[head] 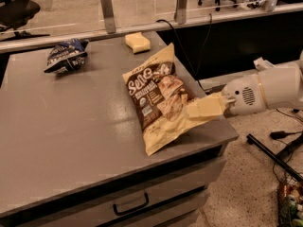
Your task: Move brown chip bag near sponge
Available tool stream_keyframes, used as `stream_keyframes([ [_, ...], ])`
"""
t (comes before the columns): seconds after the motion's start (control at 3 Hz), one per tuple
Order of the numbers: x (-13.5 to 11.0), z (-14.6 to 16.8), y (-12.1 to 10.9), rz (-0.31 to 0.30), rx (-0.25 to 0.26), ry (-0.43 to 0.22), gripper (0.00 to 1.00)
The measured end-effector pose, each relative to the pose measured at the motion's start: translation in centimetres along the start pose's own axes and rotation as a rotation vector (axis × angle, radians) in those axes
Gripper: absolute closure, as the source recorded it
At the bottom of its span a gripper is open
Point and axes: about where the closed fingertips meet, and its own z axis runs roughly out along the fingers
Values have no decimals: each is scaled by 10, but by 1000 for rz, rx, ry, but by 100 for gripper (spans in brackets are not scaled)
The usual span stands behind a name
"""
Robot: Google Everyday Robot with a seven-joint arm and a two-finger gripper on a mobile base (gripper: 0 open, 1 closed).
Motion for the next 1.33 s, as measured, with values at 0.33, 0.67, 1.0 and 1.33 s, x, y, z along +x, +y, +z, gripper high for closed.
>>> stream_keyframes([
  [0.33,-7,-9,-13,46,16,-122,100],
  [0.67,-18,-19,-28,70,53,-232,100],
  [1.0,-33,-25,-49,79,91,-309,100],
  [1.33,-46,-23,-72,83,118,-340,100],
])
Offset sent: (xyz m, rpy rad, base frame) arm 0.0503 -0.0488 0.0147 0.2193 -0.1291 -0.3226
